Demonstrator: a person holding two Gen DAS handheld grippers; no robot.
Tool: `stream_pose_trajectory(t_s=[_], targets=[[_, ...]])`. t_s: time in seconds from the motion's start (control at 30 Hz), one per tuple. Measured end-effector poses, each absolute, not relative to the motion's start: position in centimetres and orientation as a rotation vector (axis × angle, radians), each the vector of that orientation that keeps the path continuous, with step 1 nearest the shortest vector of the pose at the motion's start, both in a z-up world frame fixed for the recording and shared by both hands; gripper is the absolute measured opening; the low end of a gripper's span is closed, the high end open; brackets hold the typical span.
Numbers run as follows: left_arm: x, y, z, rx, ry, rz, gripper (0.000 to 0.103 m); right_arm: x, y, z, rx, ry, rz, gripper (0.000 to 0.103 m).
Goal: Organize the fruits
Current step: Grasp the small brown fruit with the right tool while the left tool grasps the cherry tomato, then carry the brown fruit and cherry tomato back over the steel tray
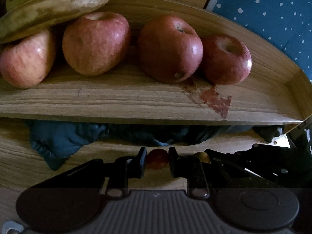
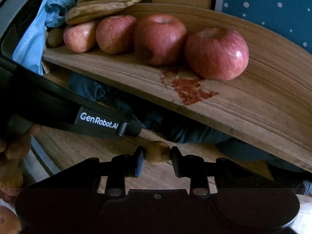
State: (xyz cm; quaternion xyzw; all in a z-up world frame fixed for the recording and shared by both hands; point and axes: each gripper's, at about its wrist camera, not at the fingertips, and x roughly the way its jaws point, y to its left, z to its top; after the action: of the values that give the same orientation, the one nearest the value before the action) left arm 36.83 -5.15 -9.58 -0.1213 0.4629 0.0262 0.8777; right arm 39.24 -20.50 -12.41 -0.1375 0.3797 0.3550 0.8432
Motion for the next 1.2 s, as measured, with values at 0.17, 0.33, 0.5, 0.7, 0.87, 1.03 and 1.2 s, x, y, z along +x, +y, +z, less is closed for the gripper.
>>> stream_pose_trajectory(t_s=[0.17,0.33,0.5,0.7,0.87,1.03,1.2], targets=[[36.5,-5.3,-9.7,-0.248,0.97,0.046,0.026,38.9,-20.7,-12.3,-0.292,0.798,0.748,0.031],[35.5,-5.4,-10.1,-0.245,0.973,0.042,0.026,38.7,-20.7,-12.2,-0.296,0.795,0.748,0.031],[35.2,-5.3,-9.9,-0.242,0.971,0.041,0.026,39.0,-20.7,-12.7,-0.284,0.813,0.734,0.031],[35.2,-4.9,-10.1,-0.242,0.973,0.039,0.026,38.5,-20.4,-12.5,-0.284,0.812,0.74,0.031],[35.5,-4.6,-10.2,-0.244,0.974,0.03,0.026,37.6,-19.9,-12.3,-0.286,0.809,0.743,0.031],[35.0,-4.2,-10.1,-0.25,0.96,0.022,0.026,36.7,-19.6,-11.8,-0.289,0.795,0.734,0.031],[34.5,-4.0,-10.0,-0.248,0.948,0.008,0.026,35.9,-19.1,-11.1,-0.288,0.784,0.718,0.031]])
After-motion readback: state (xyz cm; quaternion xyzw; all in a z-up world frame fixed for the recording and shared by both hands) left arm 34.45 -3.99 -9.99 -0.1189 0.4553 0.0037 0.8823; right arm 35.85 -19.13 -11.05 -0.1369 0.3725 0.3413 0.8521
